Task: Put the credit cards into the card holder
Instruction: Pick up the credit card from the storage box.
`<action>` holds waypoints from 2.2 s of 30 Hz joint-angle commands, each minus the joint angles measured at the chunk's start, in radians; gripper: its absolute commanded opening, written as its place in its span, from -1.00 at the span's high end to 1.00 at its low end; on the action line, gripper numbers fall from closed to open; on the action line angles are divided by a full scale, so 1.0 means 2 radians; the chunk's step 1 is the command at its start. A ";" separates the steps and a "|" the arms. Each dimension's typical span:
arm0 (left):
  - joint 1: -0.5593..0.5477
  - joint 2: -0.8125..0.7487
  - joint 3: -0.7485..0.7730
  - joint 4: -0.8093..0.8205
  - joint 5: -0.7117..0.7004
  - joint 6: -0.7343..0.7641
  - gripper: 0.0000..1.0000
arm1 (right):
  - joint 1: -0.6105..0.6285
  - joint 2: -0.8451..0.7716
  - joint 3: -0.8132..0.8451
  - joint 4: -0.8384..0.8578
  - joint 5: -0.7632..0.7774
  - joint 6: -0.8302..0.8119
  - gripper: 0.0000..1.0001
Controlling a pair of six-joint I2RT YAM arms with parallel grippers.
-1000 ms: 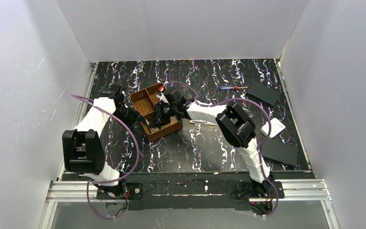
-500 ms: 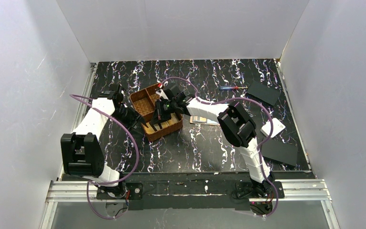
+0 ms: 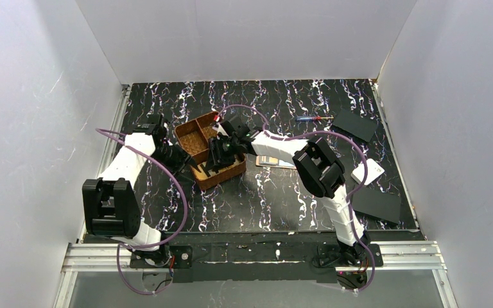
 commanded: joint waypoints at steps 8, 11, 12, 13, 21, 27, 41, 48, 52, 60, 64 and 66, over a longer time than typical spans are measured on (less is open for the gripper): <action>-0.007 0.007 -0.026 0.024 0.005 -0.024 0.31 | 0.009 0.068 0.037 0.059 -0.047 0.044 0.16; -0.007 0.013 -0.016 0.018 -0.008 -0.020 0.35 | 0.009 0.070 0.039 0.080 -0.058 0.058 0.21; -0.007 0.014 -0.010 0.014 -0.012 -0.020 0.35 | 0.009 0.070 0.039 0.087 -0.062 0.065 0.26; -0.007 0.016 -0.003 0.013 -0.015 -0.020 0.35 | 0.009 0.069 0.041 0.096 -0.068 0.069 0.32; -0.007 0.013 0.035 -0.008 -0.034 -0.022 0.33 | 0.004 0.061 0.037 0.230 -0.105 0.162 0.83; 0.003 0.006 0.056 -0.039 -0.079 -0.020 0.26 | -0.001 0.063 0.028 0.270 -0.105 0.196 0.97; 0.014 0.112 0.117 -0.028 -0.115 0.017 0.13 | -0.013 0.045 0.047 0.059 -0.022 0.053 0.30; 0.002 0.133 0.107 -0.014 -0.134 0.044 0.39 | 0.000 0.034 0.035 0.055 -0.028 0.047 0.13; -0.029 0.134 0.096 -0.020 -0.160 0.046 0.76 | 0.004 0.007 0.005 0.052 -0.017 0.043 0.03; -0.056 0.051 0.021 0.007 -0.153 -0.040 1.00 | 0.002 -0.009 -0.007 0.014 0.035 -0.007 -0.16; -0.059 0.032 -0.006 0.032 -0.139 -0.061 1.00 | 0.003 -0.003 -0.013 0.029 0.003 -0.007 -0.18; -0.059 0.037 -0.009 0.035 -0.135 -0.057 1.00 | 0.009 0.004 -0.011 0.032 -0.004 -0.012 -0.17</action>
